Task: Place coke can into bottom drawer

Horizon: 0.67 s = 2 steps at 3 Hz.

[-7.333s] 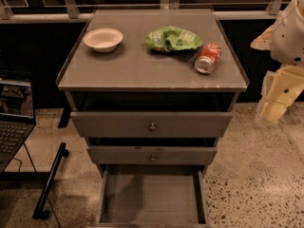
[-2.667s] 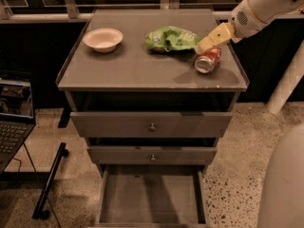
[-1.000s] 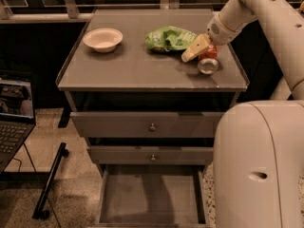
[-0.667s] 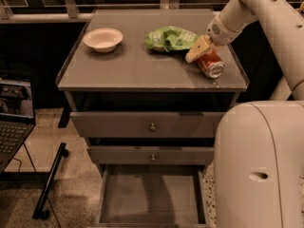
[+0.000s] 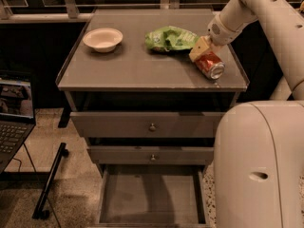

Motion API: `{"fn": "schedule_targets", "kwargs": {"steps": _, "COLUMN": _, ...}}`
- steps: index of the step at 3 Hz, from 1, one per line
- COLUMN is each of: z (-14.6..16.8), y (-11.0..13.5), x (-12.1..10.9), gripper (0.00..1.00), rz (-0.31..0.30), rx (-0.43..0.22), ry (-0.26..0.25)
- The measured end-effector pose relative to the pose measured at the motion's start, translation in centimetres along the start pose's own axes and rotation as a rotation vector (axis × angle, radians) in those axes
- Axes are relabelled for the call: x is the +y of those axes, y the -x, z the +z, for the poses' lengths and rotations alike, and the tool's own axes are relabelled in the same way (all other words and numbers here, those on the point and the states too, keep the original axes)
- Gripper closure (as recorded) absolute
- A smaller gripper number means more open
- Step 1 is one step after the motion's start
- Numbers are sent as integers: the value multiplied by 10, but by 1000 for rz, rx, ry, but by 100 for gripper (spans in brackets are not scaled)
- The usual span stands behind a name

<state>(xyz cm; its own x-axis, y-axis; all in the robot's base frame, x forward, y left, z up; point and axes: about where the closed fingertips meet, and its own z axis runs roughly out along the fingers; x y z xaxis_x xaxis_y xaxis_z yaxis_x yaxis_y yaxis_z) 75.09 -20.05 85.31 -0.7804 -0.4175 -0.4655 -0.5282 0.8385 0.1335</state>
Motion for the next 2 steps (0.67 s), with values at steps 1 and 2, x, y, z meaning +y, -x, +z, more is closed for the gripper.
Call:
{"fn": "schedule_targets", "kwargs": {"steps": 1, "z": 0, "y": 0, "x": 0, "gripper": 100, "rz": 0, "rx": 0, "ry": 0}}
{"fn": "schedule_targets", "kwargs": {"steps": 2, "z": 0, "y": 1, "x": 5, "gripper": 100, "rz": -18, "rx": -5, "ry": 19}}
